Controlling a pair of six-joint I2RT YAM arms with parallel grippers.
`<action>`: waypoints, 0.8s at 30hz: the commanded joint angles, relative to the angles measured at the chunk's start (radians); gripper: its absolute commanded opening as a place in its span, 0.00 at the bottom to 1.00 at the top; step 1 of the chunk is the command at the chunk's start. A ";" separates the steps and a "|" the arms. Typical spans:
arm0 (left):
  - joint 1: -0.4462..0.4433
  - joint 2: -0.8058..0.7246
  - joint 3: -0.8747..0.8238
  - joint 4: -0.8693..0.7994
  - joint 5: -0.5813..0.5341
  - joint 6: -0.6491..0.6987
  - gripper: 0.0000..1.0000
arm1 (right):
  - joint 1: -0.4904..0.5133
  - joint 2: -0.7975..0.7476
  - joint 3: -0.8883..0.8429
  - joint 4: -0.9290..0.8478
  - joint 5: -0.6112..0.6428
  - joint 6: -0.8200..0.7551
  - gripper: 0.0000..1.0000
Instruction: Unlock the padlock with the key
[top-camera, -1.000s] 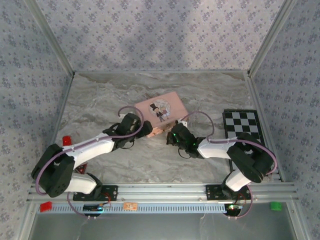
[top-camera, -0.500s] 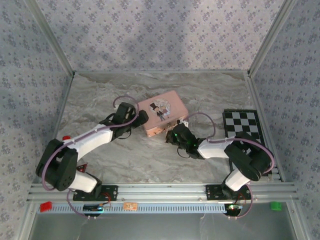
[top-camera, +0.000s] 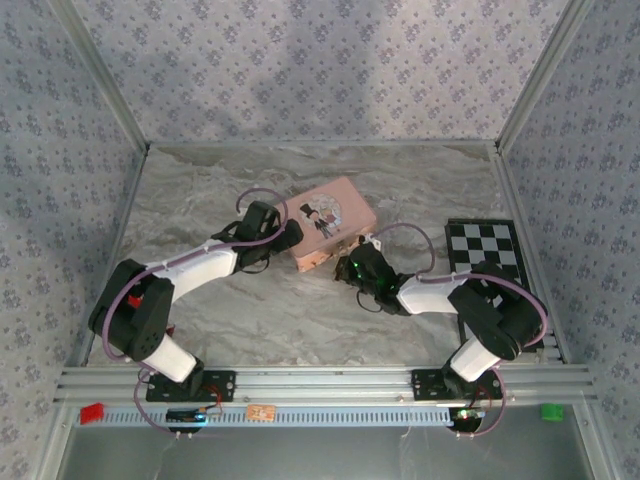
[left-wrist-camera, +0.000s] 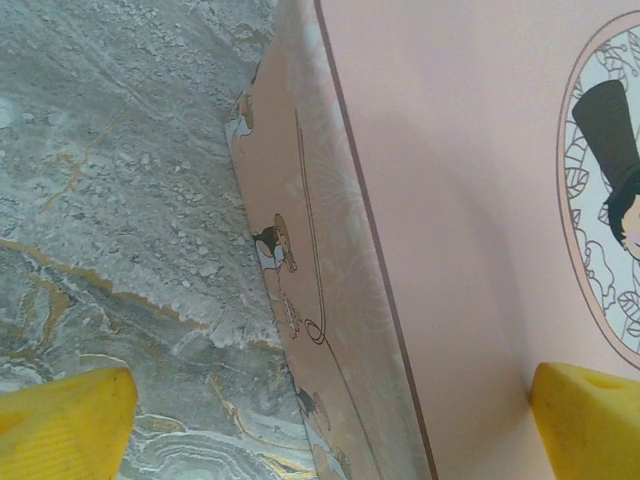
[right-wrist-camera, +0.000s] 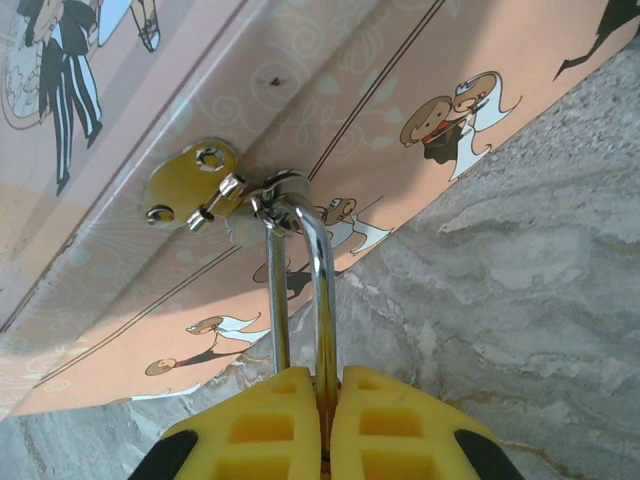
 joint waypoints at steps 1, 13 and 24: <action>-0.015 0.024 -0.034 -0.009 -0.025 0.001 1.00 | -0.026 0.009 0.010 0.061 0.023 -0.017 0.00; -0.048 0.051 -0.033 0.006 -0.024 -0.007 1.00 | -0.084 0.023 -0.008 0.174 -0.057 0.036 0.00; -0.111 0.043 -0.027 0.010 -0.018 -0.035 1.00 | -0.130 0.053 -0.038 0.295 -0.107 0.147 0.00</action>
